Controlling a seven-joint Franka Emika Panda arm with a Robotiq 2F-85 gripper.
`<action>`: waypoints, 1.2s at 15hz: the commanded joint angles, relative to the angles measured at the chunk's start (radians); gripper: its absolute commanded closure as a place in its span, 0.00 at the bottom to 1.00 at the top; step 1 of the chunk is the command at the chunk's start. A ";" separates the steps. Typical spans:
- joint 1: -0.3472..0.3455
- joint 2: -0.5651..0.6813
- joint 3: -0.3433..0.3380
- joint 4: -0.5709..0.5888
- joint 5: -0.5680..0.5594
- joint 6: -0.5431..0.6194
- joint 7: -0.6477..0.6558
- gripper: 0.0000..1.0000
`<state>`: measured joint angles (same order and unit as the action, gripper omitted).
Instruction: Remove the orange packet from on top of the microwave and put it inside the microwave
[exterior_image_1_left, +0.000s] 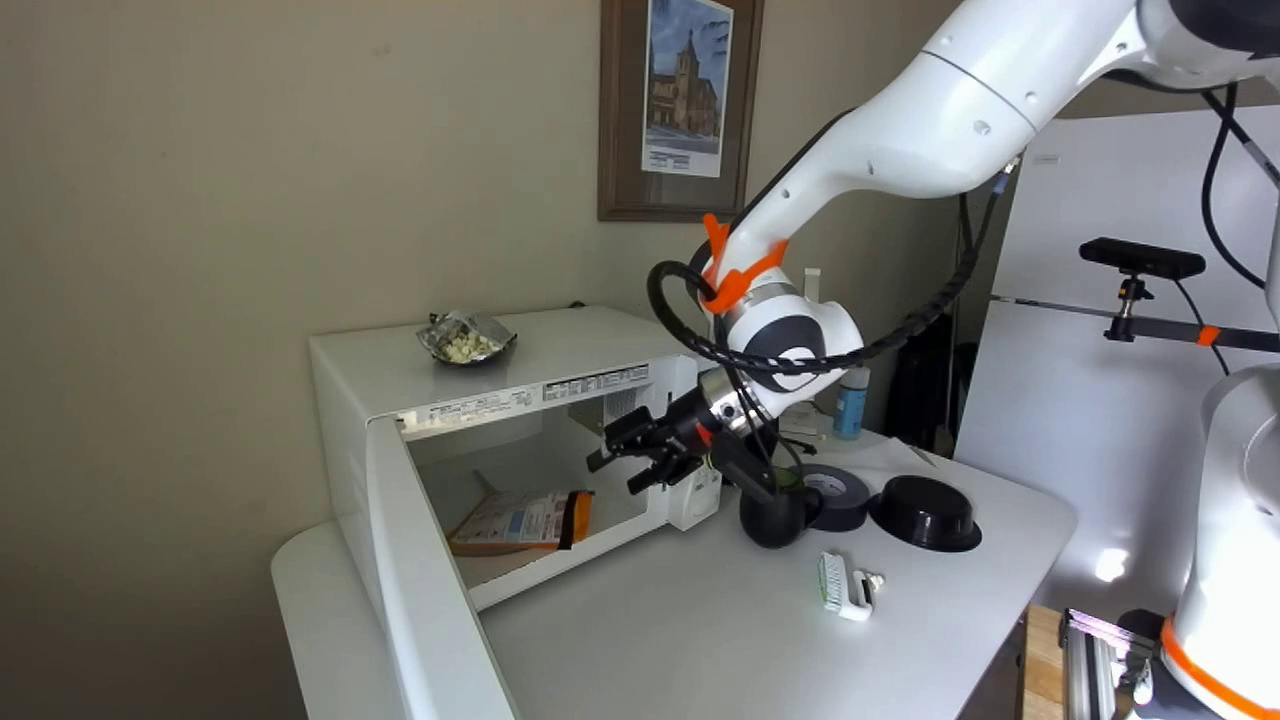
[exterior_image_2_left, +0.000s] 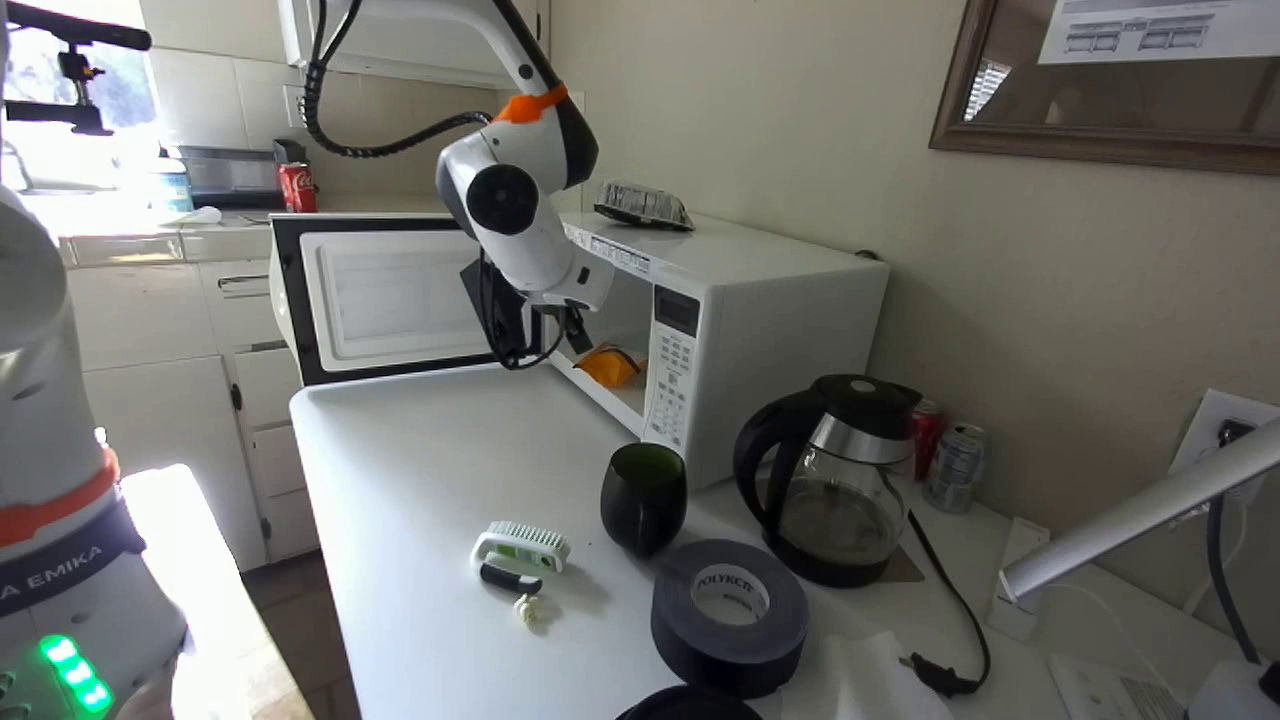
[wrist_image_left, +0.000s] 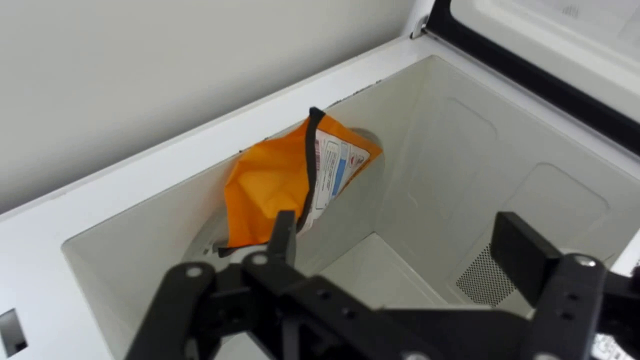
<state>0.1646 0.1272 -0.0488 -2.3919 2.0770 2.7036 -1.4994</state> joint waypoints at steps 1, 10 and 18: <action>-0.026 -0.232 0.045 -0.202 -0.202 0.044 0.161 0.00; -0.148 -0.254 0.183 -0.377 -0.953 0.066 0.856 0.00; -0.651 -0.361 0.541 -0.365 -1.620 -0.303 1.381 0.00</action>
<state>-0.2952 -0.1122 0.3476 -2.7566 0.6533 2.5981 -0.3070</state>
